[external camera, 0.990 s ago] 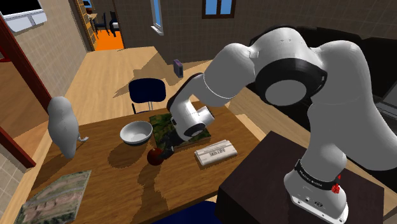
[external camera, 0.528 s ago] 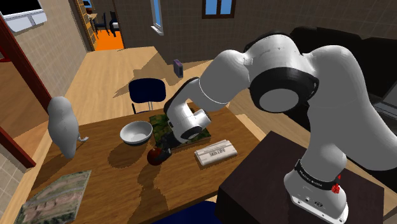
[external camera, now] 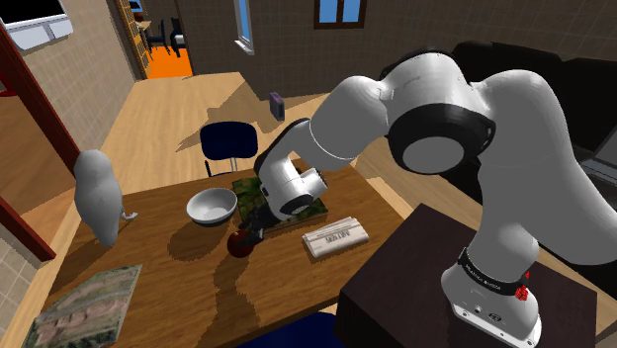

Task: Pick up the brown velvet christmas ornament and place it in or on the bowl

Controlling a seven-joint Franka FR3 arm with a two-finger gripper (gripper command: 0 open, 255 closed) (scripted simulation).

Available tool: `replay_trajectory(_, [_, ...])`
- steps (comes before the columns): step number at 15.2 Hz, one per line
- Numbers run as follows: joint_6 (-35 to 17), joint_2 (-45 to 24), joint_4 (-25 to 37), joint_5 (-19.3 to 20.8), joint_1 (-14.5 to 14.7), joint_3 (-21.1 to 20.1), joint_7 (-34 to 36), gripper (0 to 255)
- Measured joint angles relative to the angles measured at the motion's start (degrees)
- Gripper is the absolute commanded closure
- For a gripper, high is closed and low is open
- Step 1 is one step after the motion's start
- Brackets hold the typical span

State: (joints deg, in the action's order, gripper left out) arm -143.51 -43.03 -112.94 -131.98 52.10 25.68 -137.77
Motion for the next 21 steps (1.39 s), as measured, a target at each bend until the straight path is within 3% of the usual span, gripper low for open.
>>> replay_trajectory(6, [-0.1, 0.0, 0.3, -0.1, 0.1, -0.1, 0.1, 255])
replay_trajectory(14, [-2.3, 4.8, -2.3, 4.2, 0.9, 0.4, 3.1, 255])
replay_trajectory(15, [-2.3, 4.8, -2.3, 4.2, 0.9, 0.4, 3.1, 0])
replay_trajectory(17, [-3.7, 4.9, -2.2, 4.7, 0.5, -0.2, 5.8, 0])
replay_trajectory(19, [-7.3, 5.1, -2.5, 6.4, -1.1, -2.0, 16.2, 0])
replay_trajectory(21, [-8.7, 4.2, -1.4, 6.8, -1.7, -2.8, 20.3, 0])
